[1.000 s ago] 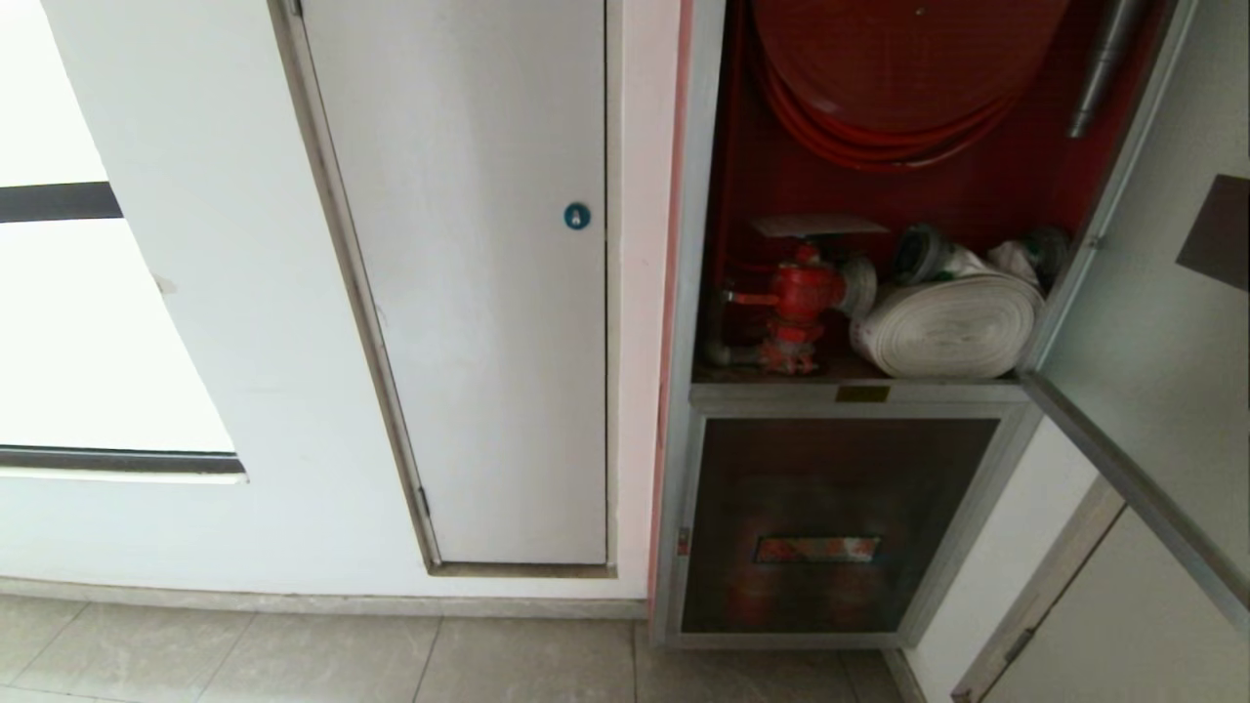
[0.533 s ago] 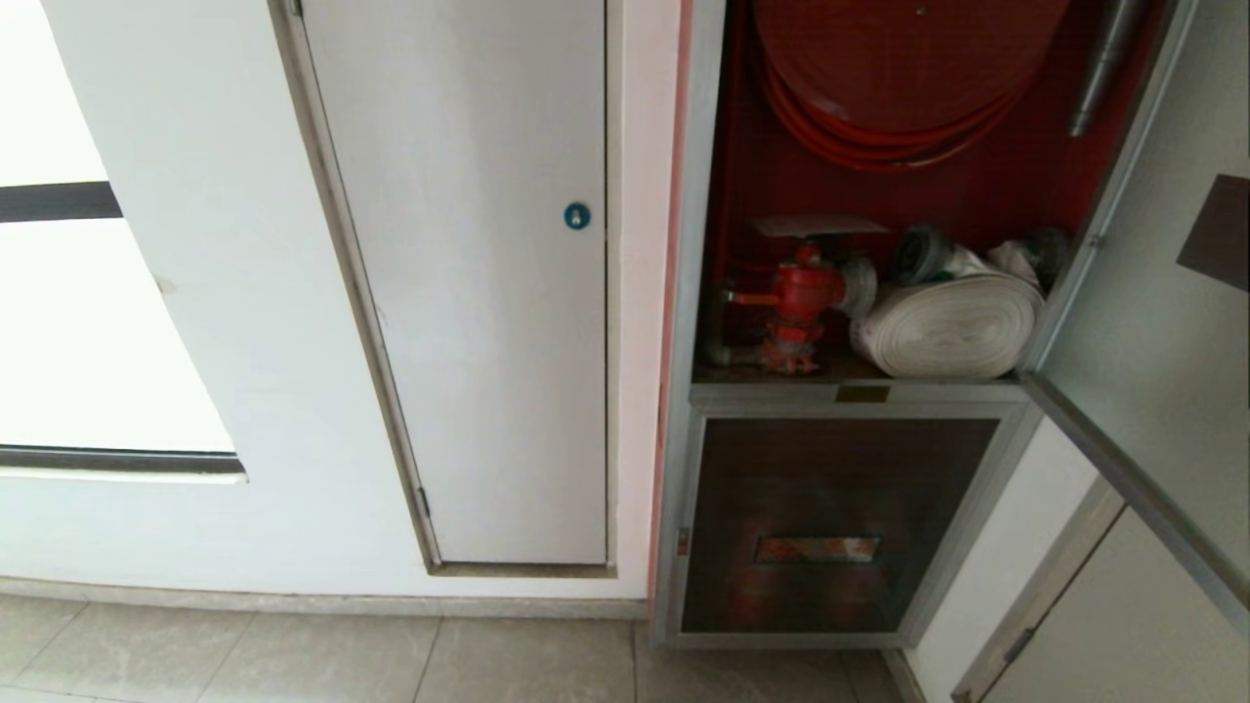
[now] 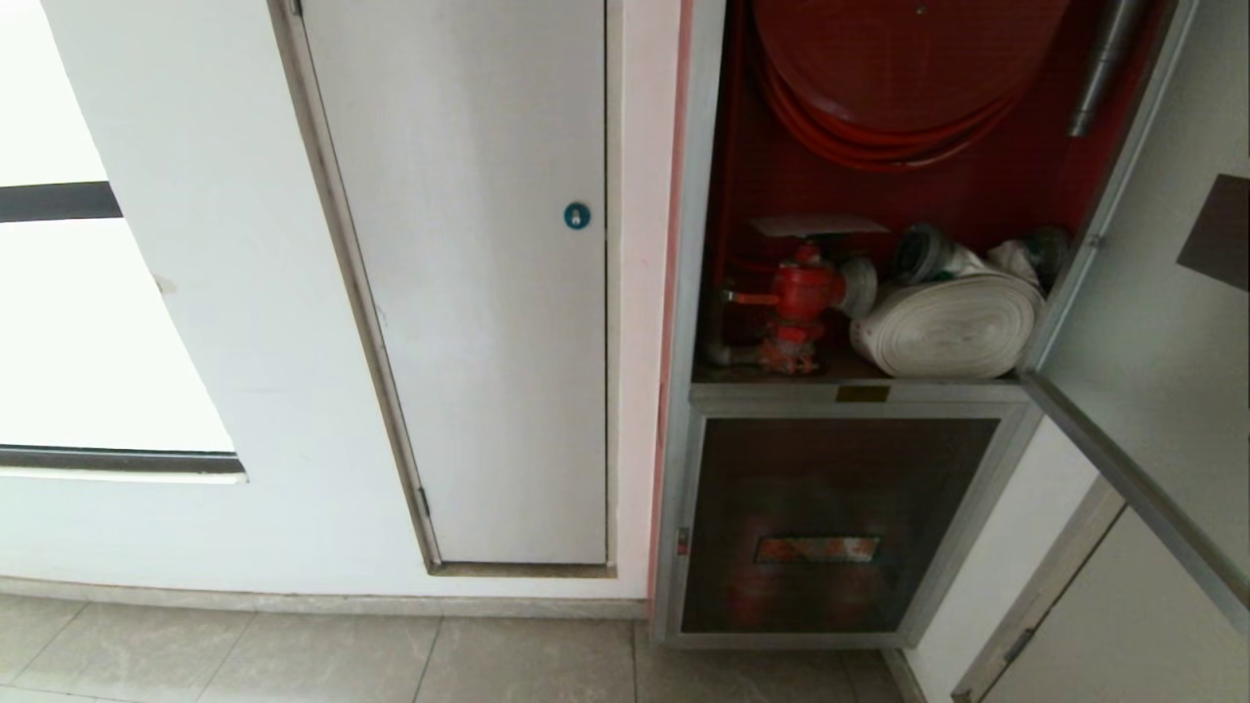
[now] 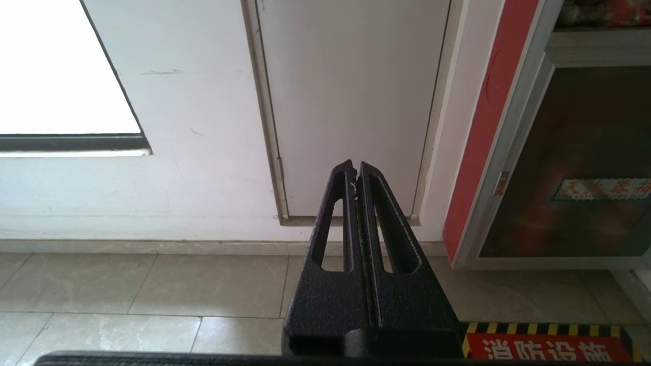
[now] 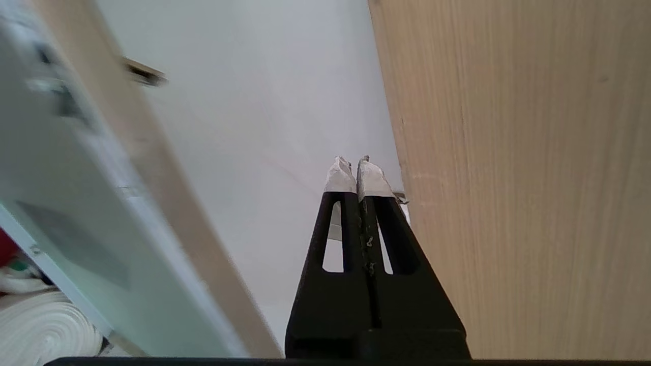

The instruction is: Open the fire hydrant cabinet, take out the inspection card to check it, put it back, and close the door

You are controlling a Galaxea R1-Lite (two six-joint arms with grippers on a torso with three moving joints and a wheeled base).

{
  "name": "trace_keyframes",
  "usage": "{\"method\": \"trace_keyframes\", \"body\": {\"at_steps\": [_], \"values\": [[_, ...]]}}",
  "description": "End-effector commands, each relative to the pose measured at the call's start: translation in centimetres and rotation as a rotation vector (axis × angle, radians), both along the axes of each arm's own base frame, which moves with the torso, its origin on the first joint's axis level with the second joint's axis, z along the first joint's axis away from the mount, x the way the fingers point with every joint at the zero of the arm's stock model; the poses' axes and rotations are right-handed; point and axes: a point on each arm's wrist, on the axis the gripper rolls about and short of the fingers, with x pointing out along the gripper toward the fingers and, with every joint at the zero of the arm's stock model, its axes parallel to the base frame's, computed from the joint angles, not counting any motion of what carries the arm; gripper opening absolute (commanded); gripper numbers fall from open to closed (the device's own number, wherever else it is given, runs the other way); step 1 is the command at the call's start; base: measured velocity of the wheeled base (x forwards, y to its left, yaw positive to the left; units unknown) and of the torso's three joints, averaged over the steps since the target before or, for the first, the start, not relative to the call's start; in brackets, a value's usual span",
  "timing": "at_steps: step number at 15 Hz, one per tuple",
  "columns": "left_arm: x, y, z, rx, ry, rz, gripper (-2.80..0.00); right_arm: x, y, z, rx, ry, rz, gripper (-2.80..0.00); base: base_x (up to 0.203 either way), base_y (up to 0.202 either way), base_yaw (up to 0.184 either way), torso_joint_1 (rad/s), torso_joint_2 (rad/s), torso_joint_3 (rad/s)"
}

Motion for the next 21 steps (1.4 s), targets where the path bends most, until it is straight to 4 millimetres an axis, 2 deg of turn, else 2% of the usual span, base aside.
{"method": "trace_keyframes", "body": {"at_steps": [1,8,15,21], "values": [[0.1,0.0,-0.2,0.000,0.007,0.000,-2.80,-0.2,-1.7,-0.6,0.035,0.014,-0.017,-2.80,0.000,0.000,0.000,0.000,0.00,0.000],[0.1,0.0,-0.2,0.000,0.007,0.000,-2.80,1.0,-4.2,-1.1,0.054,0.038,0.189,-2.80,0.000,0.000,0.000,0.000,0.00,0.000],[0.1,0.0,-0.2,0.000,0.007,0.000,-2.80,2.5,-4.0,-1.1,0.047,0.054,0.335,-2.80,0.000,0.000,0.000,0.000,0.00,0.000],[0.1,0.0,-0.2,0.000,0.007,0.000,-2.80,2.8,-3.3,-0.9,0.031,0.050,0.376,-2.80,0.000,0.000,0.000,0.000,0.00,0.000]]}}
